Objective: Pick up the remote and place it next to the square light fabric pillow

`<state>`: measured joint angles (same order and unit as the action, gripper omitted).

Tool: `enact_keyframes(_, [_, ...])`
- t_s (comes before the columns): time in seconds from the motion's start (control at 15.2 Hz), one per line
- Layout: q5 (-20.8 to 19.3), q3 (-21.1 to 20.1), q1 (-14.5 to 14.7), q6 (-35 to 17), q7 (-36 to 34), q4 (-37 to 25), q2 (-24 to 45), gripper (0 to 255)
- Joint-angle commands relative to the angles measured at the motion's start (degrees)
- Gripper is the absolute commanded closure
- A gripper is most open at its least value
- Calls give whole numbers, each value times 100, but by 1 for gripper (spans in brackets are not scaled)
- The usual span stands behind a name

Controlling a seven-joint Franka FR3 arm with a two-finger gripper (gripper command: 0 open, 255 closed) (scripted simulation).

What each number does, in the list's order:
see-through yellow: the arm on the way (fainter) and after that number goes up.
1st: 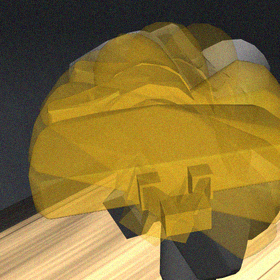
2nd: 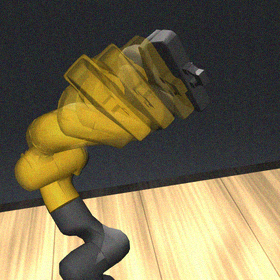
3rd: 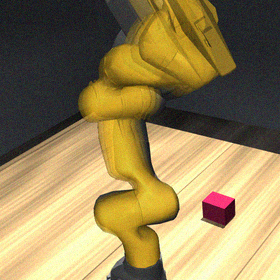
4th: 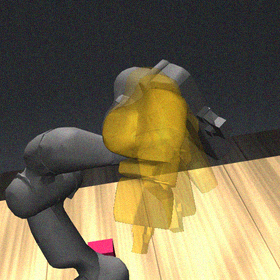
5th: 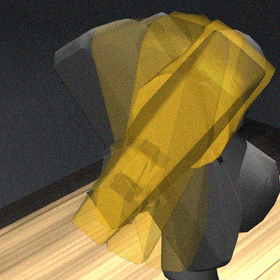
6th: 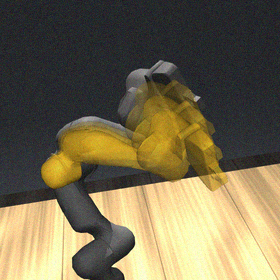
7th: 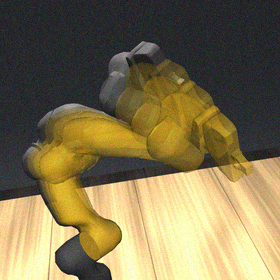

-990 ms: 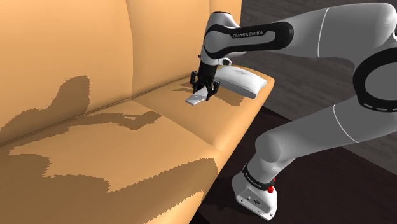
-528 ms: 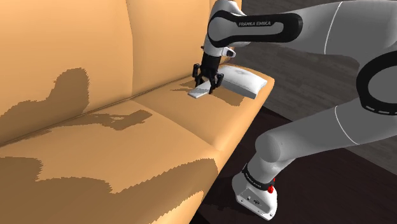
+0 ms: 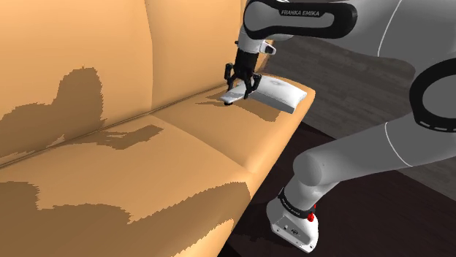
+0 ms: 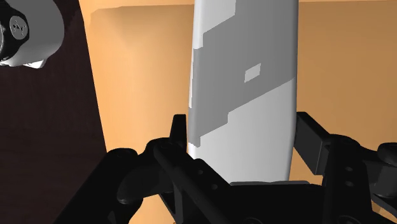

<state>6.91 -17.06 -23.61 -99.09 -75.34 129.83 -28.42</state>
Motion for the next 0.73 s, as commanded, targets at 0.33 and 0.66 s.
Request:
enact_keyframes(0.33, [-364, 735, -333, 45, 928, 252, -258, 255])
enact_keyframes(0.66, [-689, 1287, -615, 11, 1619, 287, -258, 255])
